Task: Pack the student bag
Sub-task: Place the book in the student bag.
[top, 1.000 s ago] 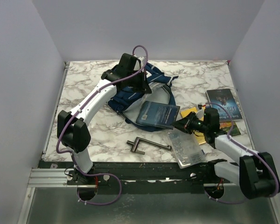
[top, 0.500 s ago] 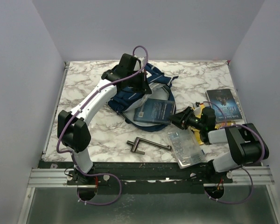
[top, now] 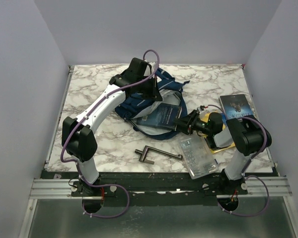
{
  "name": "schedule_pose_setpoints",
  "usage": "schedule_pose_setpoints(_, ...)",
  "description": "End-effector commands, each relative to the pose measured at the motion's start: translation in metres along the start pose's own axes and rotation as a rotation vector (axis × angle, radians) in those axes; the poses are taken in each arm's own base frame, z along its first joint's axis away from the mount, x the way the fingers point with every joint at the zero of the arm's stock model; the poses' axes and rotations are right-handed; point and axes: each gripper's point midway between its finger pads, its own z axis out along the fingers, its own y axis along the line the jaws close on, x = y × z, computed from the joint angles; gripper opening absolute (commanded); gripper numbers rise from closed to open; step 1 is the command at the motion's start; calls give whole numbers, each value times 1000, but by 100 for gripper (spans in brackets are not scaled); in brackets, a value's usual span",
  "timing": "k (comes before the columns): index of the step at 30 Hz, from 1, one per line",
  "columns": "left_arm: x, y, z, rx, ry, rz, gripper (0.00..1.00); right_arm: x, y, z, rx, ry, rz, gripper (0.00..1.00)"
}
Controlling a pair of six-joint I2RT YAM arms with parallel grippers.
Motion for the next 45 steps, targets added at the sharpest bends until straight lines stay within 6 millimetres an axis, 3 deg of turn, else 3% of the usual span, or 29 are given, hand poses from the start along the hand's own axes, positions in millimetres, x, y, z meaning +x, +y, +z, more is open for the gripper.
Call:
schedule_pose_setpoints(1,-16,-40,-17,104,-55,64,0,-10,14,19,-37,-16,-66,53)
schedule_pose_setpoints(3,-17,-41,-19,90,-67,84,0,-9,16,29,-34,-16,-65,47)
schedule_pose_setpoints(5,-22,-40,-24,67,-91,103,0,-7,24,35,-49,-9,-53,31)
schedule_pose_setpoints(10,-36,-33,-38,-8,-157,147,0,-4,46,21,-34,-41,-55,1)
schedule_pose_setpoints(16,-64,-21,-57,-77,-263,86,0,3,73,-11,18,-114,-23,0)
schedule_pose_setpoints(21,-78,-33,-72,-49,-328,69,0,-8,110,-30,-32,-231,-22,0)
schedule_pose_setpoints(28,-82,-62,-94,46,-359,55,0,-22,161,-26,-188,-270,-163,0)
schedule_pose_setpoints(33,-86,-80,-107,103,-371,71,0,-33,170,-13,-237,-276,-240,0)
schedule_pose_setpoints(41,-87,-73,-108,66,-373,106,0,-36,209,-25,-237,-323,-375,0)
schedule_pose_setpoints(45,-89,-74,-106,67,-369,111,0,-33,212,-25,-223,-308,-387,0)
